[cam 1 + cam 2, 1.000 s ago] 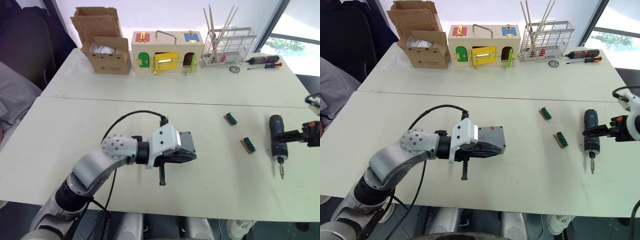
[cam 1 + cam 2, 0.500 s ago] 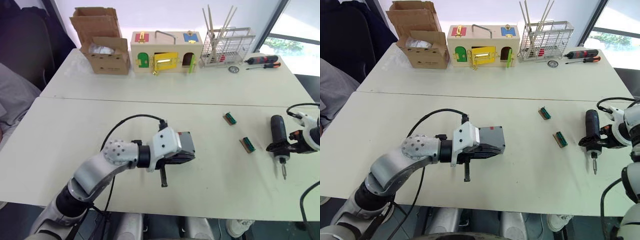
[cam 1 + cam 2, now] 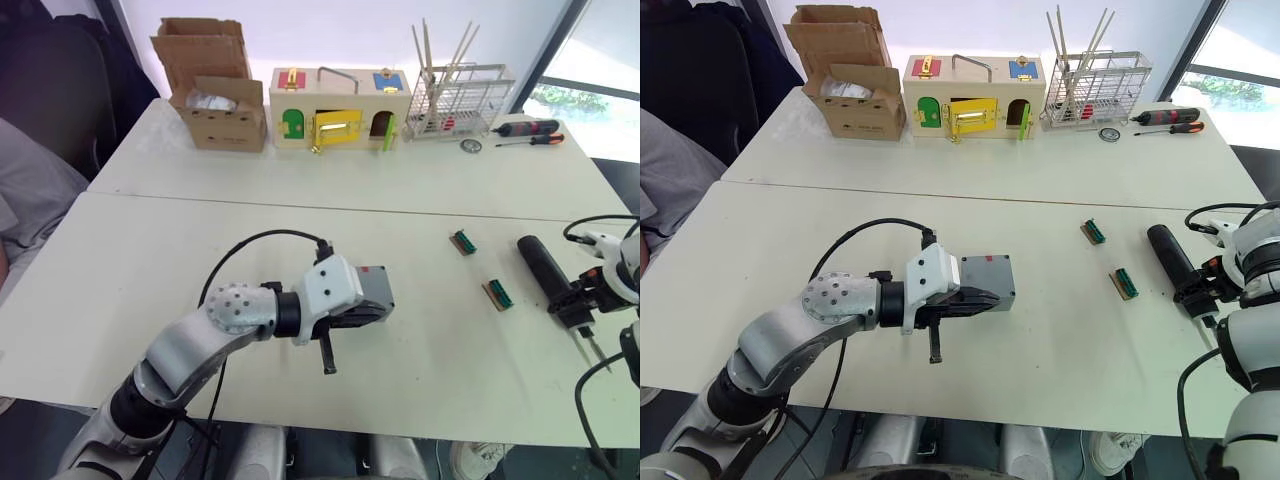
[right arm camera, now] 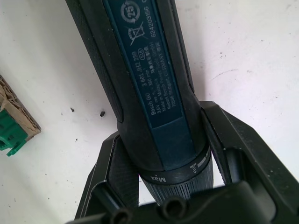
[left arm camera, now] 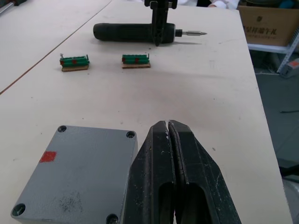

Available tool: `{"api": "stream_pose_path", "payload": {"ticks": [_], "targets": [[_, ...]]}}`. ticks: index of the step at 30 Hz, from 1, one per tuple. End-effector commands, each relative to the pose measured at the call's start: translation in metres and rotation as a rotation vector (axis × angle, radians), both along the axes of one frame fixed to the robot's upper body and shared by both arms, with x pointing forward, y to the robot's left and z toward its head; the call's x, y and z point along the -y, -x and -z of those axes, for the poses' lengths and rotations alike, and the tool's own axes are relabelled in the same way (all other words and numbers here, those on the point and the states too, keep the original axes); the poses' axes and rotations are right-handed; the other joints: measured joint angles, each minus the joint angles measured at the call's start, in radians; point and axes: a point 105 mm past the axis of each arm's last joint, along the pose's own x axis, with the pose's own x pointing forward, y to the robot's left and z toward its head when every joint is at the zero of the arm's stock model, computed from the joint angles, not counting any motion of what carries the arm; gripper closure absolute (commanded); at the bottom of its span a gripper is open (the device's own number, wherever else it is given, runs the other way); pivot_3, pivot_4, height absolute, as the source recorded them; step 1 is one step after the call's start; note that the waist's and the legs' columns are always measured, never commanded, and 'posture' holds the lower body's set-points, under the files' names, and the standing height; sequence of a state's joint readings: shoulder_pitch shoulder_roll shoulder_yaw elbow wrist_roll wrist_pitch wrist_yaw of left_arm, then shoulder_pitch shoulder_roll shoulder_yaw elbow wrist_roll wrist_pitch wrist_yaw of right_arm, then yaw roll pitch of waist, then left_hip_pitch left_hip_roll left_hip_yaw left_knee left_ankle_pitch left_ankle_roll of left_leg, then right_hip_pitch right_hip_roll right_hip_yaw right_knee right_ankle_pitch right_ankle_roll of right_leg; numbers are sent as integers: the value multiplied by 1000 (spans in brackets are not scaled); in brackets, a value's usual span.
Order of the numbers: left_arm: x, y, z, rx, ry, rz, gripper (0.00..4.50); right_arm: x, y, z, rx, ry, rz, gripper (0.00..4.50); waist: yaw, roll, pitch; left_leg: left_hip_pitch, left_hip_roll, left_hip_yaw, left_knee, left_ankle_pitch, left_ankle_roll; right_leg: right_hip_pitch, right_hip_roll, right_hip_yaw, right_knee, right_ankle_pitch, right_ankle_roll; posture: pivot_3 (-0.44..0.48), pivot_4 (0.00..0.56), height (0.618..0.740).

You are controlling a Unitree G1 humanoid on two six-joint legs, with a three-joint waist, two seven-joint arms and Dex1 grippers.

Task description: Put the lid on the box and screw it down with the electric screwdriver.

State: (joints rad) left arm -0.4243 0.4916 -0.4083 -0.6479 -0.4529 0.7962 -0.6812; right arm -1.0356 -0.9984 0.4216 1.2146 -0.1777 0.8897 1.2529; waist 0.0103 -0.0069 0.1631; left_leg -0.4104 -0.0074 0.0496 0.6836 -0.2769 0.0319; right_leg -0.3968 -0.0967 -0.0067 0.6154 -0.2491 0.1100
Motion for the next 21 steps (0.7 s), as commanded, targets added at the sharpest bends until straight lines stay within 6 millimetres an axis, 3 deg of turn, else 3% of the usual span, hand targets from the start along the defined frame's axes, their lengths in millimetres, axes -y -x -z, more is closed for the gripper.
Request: {"api": "stream_pose_path", "payload": {"ticks": [1, 3, 6, 8, 10, 12, 14, 17, 19, 21], "targets": [[-4, -4, -8, 39, 6, 11, 4500, -6, -25, -34, 223, -94, 108, 2709, -5, 2, 1, 0, -1, 1, 0, 0, 1, 0, -1, 0, 0, 0, 0, 0, 150, 731], [-8, -7, -9, 40, 2, 13, 4500, -10, -40, -64, 377, -159, 161, 2709, -11, 12, 5, 0, -2, 3, 0, 0, 0, -2, -3, 2, 0, 0, 0, 0, 150, 731], [-13, -13, -12, 31, 9, 17, 4500, -20, -58, -125, 651, -326, 239, 2709, -21, 21, 6, -5, -3, 6, -3, 1, -3, -10, -4, 4, 2, 0, 1, 0, 150, 731], [-17, -19, -14, 22, 18, 11, 4500, -33, -63, -159, 775, -484, 250, 2709, -20, 22, 6, -12, -1, 5, -4, 2, -4, -18, -2, 3, 4, 2, 4, 0, 150, 731], [-20, -23, -16, 10, 30, 3, 4500, -44, -64, -181, 848, -597, 241, 2709, -15, 22, 6, -17, 0, 5, -5, 3, -5, -24, 0, 3, 6, 2, 4, 0, 150, 731], [-27, -30, -19, -2, 40, -13, 4500, -73, -63, -208, 956, -744, 119, 2709, -9, 22, 6, -18, 1, 5, -5, 2, -4, -25, 1, 2, 7, 2, 4, 0, 150, 731], [-33, -38, -22, -23, 60, -45, 4500, -121, -45, -227, 1159, -806, -145, 2709, -6, 21, 7, -18, 1, 4, -4, 0, 0, -24, 1, 2, 8, 2, 4, 0, 150, 731], [-42, -52, -20, -46, 77, -110, 4500, -167, -15, -227, 1481, -890, -277, 2709, -12, 21, 6, -17, 3, 4, 0, 1, 0, -27, 2, 3, 17, 2, 5, 0, 150, 731], [-44, -54, -14, -70, 68, -116, 4500, -183, -12, -215, 1559, -985, -186, 2709, -2, 22, 6, -18, 3, 1, -1, 2, -3, -29, 3, 2, 21, 1, 7, 0, 150, 731], [-41, -51, -11, -90, 58, -93, 4500, -212, -5, -195, 1520, -991, -260, 2709, 12, 21, 6, -18, 2, 0, -1, 3, -4, -30, 3, 2, 27, 1, 6, 0, 150, 731]]}}
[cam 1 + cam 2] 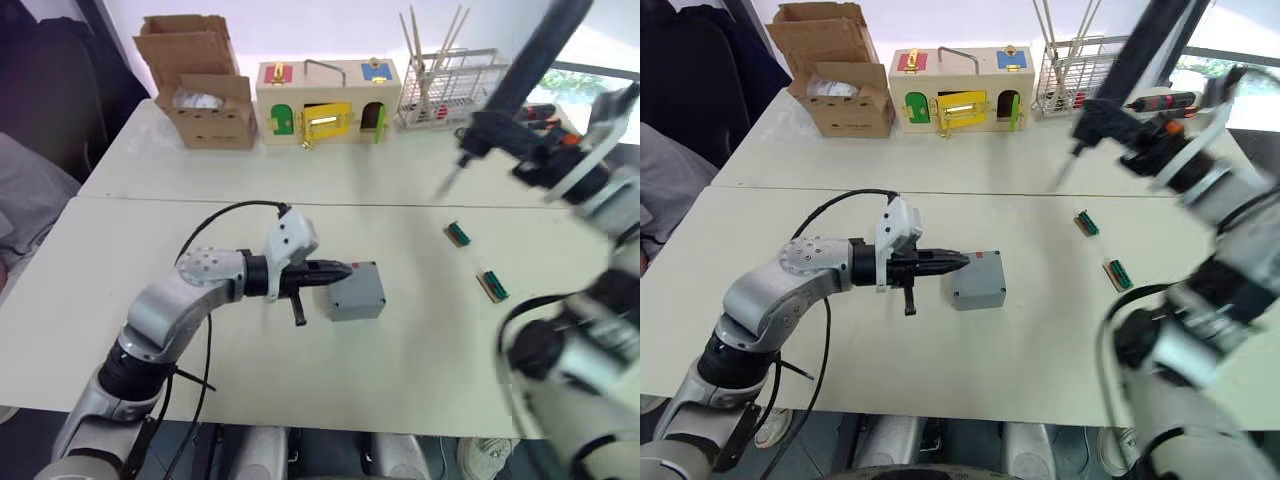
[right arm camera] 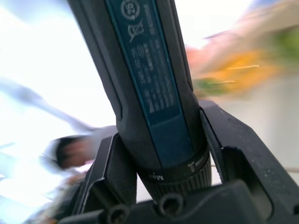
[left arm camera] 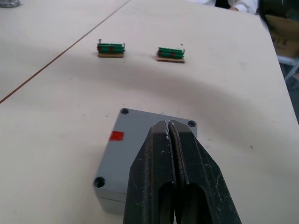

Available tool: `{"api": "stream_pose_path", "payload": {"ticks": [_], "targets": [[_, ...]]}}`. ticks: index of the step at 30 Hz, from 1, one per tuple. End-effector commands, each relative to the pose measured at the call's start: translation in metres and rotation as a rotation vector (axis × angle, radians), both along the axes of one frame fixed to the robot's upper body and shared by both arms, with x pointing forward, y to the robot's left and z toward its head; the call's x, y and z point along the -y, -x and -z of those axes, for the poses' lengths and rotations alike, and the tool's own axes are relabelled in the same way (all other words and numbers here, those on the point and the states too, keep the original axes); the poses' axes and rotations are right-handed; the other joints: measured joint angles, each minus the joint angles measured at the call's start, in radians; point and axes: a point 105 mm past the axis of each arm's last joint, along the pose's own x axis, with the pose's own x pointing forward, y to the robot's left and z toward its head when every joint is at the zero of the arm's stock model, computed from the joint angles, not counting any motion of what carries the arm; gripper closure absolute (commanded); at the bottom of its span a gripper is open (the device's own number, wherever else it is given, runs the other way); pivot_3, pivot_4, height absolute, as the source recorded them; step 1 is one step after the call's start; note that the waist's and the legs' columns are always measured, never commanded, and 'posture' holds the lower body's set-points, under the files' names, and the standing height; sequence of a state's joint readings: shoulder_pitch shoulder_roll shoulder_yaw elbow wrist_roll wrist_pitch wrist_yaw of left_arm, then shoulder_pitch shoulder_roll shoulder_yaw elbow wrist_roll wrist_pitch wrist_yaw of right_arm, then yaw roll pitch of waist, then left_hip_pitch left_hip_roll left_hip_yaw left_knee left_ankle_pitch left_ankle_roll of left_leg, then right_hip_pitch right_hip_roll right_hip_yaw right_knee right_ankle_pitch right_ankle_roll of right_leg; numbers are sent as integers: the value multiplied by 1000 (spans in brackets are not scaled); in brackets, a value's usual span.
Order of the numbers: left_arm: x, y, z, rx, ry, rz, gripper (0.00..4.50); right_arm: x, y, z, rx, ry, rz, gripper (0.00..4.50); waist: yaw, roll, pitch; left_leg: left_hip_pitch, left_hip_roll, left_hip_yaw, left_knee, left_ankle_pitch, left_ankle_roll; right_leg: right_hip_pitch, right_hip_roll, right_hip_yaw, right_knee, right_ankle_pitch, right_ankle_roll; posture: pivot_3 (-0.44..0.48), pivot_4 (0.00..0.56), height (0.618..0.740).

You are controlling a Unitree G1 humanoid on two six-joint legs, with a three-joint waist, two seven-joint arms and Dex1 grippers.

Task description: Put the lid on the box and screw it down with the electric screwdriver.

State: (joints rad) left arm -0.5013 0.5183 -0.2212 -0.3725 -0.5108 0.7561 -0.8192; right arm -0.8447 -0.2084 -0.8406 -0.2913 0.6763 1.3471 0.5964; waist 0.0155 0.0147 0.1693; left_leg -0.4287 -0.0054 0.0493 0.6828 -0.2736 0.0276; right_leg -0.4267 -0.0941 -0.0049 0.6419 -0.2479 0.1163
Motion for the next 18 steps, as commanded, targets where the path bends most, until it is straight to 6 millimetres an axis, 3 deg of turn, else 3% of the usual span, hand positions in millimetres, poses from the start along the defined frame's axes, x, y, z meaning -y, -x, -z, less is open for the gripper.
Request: {"api": "stream_pose_path", "payload": {"ticks": [1, 4, 8, 18], "targets": [[1, 3, -2, 2, 4, 31, 4500, -19, 29, -6, 161, 81, 44, 2709, 15, -1, 0, -1, -1, -2, 0, 0, 0, 0, -1, 0, 0, 0, 0, 0, 150, 731], [3, 3, -5, 2, 10, 47, 4500, -42, 35, 10, 159, 167, 14, 2709, 10, -1, 0, -1, -6, 3, 1, -1, 3, 2, -4, 2, -6, 0, 0, 0, 150, 731], [9, 1, -7, 3, 10, 57, 4500, -56, 42, 30, 161, 259, -11, 2709, -6, -1, 0, 0, -6, 2, 2, -2, 4, 5, -4, 2, -10, 0, 0, 0, 150, 731], [16, -3, 32, -60, -90, 95, 4500, -49, 34, 59, 131, 298, 67, 2709, -12, -1, 0, 1, -3, 2, 0, -1, 3, 4, -1, 2, -9, 0, 1, 0, 150, 731]]}}
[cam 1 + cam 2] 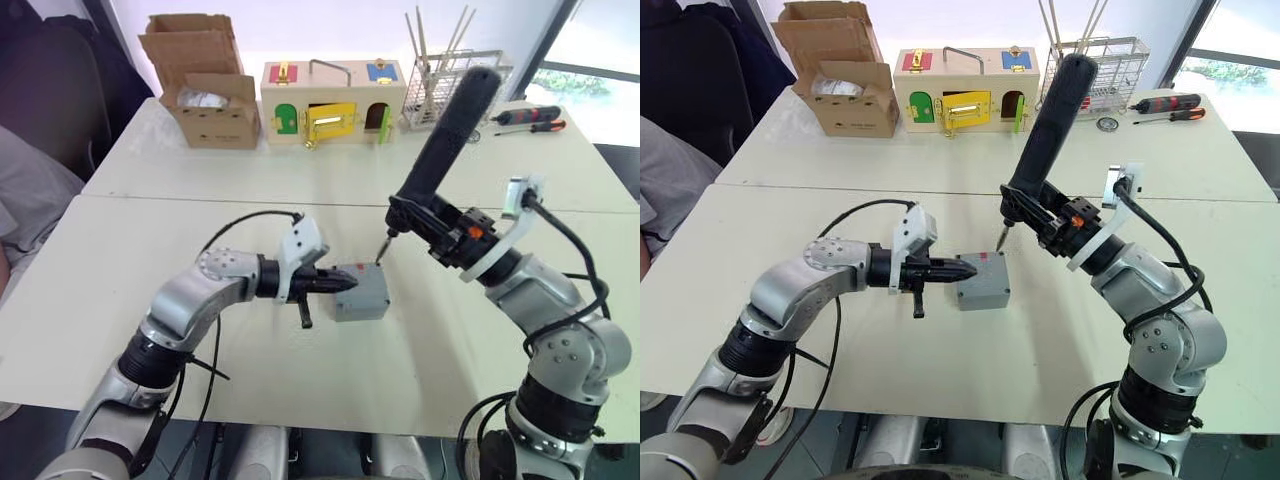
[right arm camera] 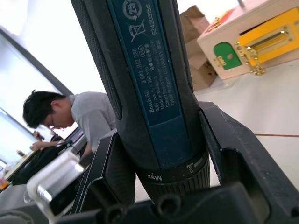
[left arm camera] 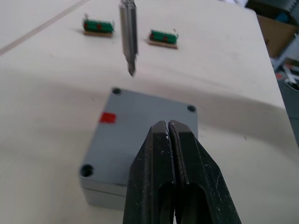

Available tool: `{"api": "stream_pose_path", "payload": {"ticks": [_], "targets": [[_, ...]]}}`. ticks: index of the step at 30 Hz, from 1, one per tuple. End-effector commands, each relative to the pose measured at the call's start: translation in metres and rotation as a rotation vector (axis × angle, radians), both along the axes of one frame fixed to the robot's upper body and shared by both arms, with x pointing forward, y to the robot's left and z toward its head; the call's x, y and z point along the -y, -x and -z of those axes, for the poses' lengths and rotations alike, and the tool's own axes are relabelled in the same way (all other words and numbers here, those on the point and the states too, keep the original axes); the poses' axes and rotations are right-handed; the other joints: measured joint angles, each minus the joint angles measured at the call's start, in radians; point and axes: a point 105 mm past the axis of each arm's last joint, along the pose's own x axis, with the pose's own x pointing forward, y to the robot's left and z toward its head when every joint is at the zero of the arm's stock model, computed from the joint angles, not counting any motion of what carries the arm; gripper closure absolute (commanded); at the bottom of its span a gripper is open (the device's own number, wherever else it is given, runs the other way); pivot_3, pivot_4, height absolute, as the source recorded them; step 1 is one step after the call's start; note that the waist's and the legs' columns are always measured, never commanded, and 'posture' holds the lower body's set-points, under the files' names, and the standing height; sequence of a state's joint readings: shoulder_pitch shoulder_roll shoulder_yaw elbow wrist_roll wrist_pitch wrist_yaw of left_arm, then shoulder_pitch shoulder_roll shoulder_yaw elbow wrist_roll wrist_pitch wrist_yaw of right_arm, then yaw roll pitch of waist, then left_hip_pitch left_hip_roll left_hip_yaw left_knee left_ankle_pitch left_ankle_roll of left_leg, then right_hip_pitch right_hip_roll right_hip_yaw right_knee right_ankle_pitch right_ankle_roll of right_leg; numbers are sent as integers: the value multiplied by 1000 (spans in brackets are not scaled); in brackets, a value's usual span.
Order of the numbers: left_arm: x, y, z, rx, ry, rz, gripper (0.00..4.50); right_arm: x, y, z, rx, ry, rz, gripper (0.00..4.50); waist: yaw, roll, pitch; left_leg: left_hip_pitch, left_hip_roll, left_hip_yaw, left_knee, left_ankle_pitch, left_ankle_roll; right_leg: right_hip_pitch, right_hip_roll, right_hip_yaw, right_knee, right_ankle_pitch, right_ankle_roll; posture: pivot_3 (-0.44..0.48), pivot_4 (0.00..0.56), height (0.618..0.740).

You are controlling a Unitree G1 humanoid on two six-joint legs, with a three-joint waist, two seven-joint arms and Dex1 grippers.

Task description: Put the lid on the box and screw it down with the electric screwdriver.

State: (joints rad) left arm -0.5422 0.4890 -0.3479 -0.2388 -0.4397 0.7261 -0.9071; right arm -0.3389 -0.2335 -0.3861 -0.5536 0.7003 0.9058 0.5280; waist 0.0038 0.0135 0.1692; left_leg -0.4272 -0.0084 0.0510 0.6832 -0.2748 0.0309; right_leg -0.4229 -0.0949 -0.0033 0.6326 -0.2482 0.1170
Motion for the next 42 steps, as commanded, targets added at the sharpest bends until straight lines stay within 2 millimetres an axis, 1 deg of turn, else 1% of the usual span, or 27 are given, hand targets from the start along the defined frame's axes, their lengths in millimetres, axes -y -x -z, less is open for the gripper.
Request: {"api": "stream_pose_path", "payload": {"ticks": [1, 12, 17, 24, 27, 30, 34, 37, 42], "targets": [[1, -4, 2, 28, -1, -3, 4500, -1, 3, -9, 79, 3, 6, 2709, 1, 0, 0, 0, 0, 0, 0, 0, 0, 0, 0, 0, 0, 0, 0, 0, 150, 731], [1, -3, 3, 39, -3, 3, 4500, -2, -3, 6, 66, 22, 26, 2709, 6, 0, 0, 0, 1, 0, 0, 0, 0, 0, 0, 0, 0, 0, 0, 0, 150, 731], [-1, -3, 5, 41, -12, -1, 4500, 6, -7, 14, 44, 13, 50, 2709, 7, 0, 0, 0, 1, 0, 0, 0, 0, 0, 0, 0, 0, 0, 0, 0, 150, 731], [-1, -1, 6, 47, -21, 2, 4500, 15, -8, 18, 33, 21, 72, 2709, 7, -1, 0, 1, 1, 0, 0, 0, 0, 1, 0, 0, 0, 0, 0, 0, 150, 731], [-1, -1, 6, 46, -21, 4, 4500, 16, -9, 20, 32, 32, 72, 2709, 8, -1, 0, 1, 1, 0, 0, 0, 0, 2, 0, 0, 0, 0, 0, 0, 150, 731], [-1, -1, 6, 51, -22, 7, 4500, 8, -9, 26, 39, 88, 61, 2709, 8, -1, -1, 1, 1, 0, 0, 0, 0, 2, 0, 0, 0, 0, 0, 0, 150, 731], [0, -1, 6, 50, -24, 5, 4500, -13, -1, 32, 71, 162, -3, 2709, 7, -3, -2, 2, 1, 0, 0, 0, 0, 3, 0, 0, 0, 0, 0, 0, 150, 731], [-1, 0, 7, 42, -25, 1, 4500, -26, 7, 42, 83, 229, -49, 2709, 7, -6, -4, 2, 1, 0, 0, 0, 0, 3, 0, 0, 0, 0, 0, 0, 150, 731], [-3, 0, 16, 41, -68, 2, 4500, -36, 13, 62, 76, 307, -89, 2709, 6, -14, -9, 7, 2, -1, -1, -1, 1, 7, 2, 0, -2, 0, 0, 0, 150, 731]]}}
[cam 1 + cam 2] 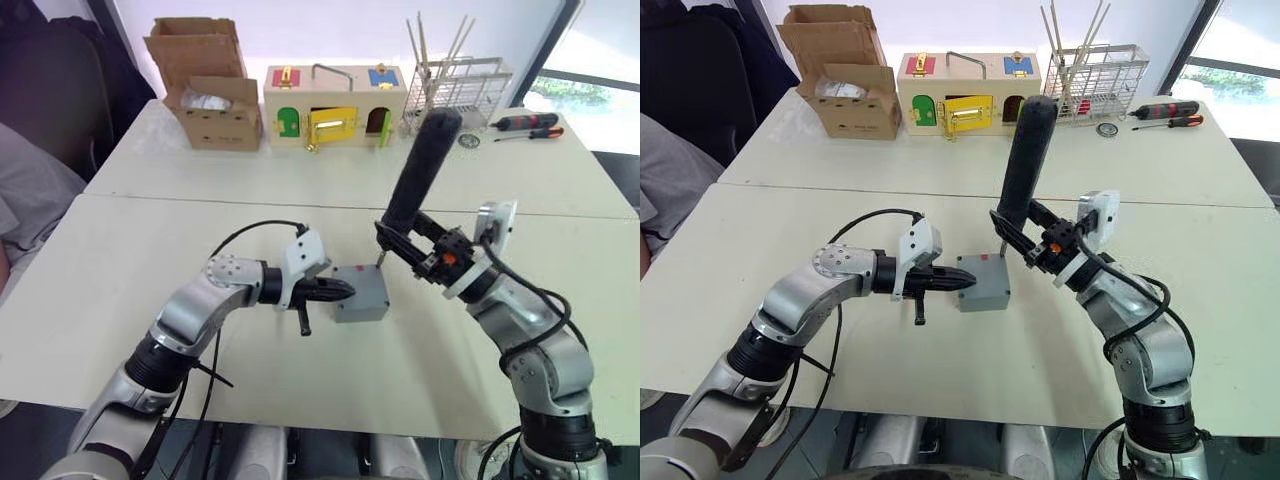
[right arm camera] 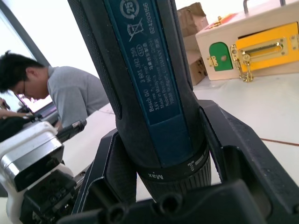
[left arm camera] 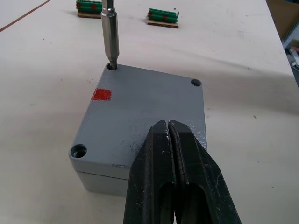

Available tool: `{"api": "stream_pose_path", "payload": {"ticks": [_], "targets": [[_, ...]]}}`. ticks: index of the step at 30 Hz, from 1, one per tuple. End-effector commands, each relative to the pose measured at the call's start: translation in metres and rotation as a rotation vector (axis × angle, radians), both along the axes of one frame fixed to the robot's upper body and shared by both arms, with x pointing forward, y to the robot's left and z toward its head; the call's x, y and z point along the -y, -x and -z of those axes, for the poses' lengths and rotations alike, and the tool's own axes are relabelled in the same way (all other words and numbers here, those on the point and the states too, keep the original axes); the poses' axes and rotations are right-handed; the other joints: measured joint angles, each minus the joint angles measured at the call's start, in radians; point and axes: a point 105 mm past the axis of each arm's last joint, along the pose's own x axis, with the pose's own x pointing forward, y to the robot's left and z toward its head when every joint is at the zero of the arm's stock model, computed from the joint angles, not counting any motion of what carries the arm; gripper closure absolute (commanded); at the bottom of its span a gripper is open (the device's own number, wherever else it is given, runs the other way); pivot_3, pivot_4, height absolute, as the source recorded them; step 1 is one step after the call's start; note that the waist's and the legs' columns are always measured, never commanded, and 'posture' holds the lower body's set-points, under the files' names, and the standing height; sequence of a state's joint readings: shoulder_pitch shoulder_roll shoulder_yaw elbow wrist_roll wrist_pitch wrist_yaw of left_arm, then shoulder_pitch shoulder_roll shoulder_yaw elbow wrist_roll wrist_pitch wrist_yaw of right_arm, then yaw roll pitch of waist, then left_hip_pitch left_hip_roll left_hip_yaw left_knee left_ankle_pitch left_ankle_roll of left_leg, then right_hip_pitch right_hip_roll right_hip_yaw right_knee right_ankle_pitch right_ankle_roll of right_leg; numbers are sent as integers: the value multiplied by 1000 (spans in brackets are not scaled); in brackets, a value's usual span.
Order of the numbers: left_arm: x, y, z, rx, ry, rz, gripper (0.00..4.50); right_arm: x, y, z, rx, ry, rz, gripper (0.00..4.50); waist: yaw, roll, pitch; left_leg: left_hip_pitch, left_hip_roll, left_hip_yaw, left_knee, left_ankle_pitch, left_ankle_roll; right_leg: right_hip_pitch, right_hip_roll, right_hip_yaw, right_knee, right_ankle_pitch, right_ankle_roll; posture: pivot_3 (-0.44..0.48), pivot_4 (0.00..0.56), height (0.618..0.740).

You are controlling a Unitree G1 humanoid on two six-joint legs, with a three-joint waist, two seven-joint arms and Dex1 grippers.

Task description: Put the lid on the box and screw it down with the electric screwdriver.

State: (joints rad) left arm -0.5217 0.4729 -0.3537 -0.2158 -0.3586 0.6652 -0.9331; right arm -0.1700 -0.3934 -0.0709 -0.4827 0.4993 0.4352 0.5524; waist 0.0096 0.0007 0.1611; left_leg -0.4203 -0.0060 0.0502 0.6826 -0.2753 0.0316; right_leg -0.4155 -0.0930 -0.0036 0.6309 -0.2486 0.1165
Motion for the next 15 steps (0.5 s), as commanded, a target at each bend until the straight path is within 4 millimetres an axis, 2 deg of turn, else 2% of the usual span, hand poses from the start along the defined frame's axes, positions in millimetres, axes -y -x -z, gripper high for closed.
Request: {"api": "stream_pose_path", "payload": {"ticks": [1, 4, 10, 15], "targets": [[-2, 3, 9, 0, -50, 6, 4500, -18, 8, 31, -97, 55, -84, 2709, 0, -2, -1, 3, 0, 0, -1, 0, 1, 3, 0, 0, -1, 0, 0, 0, 150, 731], [-2, 3, 9, 0, -48, 5, 4500, -19, 10, 43, -112, 93, -86, 2709, 0, -6, -4, 13, 1, 0, -3, -3, 3, 12, 1, 0, -3, -4, -5, 0, 150, 731], [-1, 4, 10, 0, -49, 1, 4500, -20, 12, 64, -169, 121, -84, 2709, 0, -11, -16, 13, 2, -1, -4, -3, 2, 12, 0, 0, -3, -5, -7, 0, 150, 731], [0, 3, 10, 22, -72, 4, 4500, -11, 3, 71, -214, 88, -40, 2709, 0, -16, -25, 14, 2, -1, -4, -4, 1, 13, -3, -1, -2, -7, -10, 0, 150, 731]]}}
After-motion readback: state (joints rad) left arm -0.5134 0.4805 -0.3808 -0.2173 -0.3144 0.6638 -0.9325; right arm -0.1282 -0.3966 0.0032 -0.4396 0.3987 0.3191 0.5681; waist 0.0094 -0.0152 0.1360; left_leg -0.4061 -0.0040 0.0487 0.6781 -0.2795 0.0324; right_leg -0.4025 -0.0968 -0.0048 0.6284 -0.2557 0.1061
